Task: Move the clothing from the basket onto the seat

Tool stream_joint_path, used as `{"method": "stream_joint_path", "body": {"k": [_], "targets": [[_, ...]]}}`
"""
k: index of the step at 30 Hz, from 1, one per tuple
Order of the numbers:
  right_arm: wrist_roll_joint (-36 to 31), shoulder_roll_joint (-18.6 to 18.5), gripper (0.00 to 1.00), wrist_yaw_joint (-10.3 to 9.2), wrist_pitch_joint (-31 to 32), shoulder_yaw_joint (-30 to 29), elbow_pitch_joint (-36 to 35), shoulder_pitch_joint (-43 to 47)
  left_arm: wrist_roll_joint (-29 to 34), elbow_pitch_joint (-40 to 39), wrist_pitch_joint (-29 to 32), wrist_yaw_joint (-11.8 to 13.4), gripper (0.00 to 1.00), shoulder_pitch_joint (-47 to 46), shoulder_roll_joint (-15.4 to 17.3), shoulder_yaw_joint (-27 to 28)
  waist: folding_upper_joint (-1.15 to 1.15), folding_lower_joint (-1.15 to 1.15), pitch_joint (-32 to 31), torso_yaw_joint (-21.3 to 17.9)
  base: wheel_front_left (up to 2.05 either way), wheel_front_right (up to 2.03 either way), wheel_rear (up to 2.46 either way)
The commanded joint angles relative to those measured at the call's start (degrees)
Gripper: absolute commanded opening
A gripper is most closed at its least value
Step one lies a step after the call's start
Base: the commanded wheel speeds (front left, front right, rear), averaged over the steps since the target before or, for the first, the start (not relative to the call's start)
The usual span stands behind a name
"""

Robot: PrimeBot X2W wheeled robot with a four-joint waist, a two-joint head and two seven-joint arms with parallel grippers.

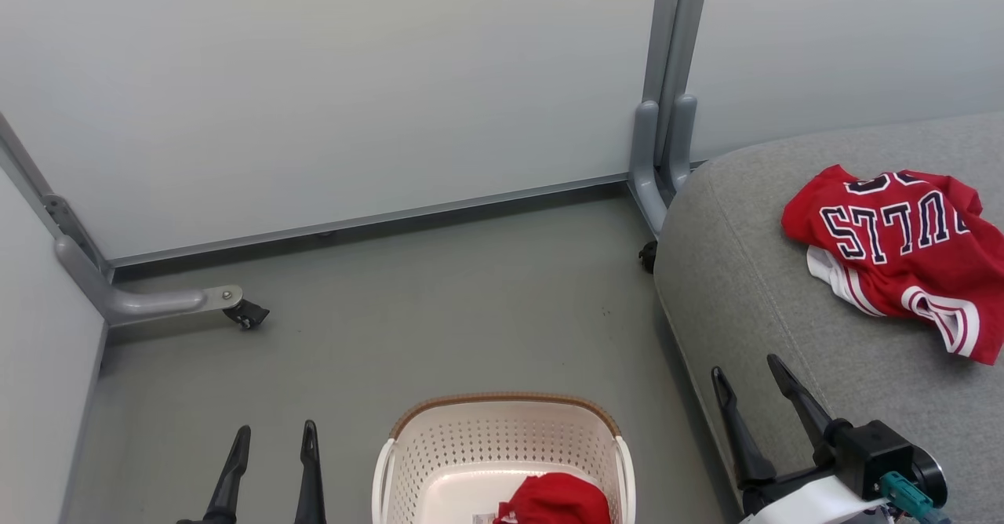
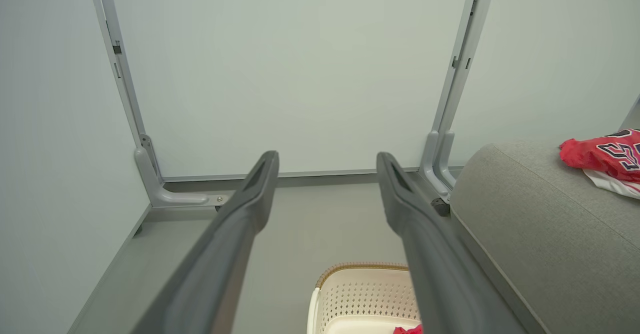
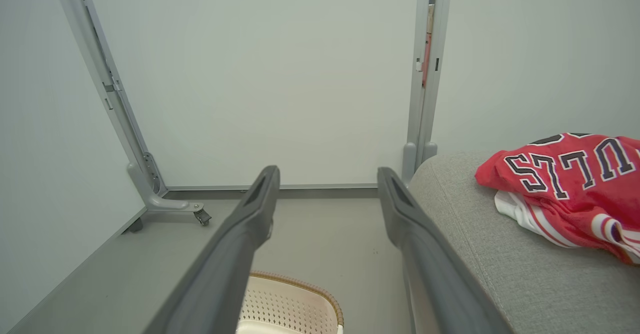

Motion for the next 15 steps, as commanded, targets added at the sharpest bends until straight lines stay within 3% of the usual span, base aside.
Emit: {"method": "stream_joint_path", "body": {"k": [1,15], "targets": [[0.1,0.0,1.00,-0.08,-0.1,-0.3,-0.2,1.0,0.0,0.1,0.0,-0.3,1.00,0.6,0.0,0.5,0.00,0.01,0.0,0.0,0.00,0.00,0.00],[0.1,0.0,1.00,-0.08,-0.1,-0.6,0.0,2.0,-0.5,1.2,0.0,-0.3,1.00,1.8,-0.1,0.0,0.00,0.01,-1.2,-0.3,0.00,0.00,0.00]]}}
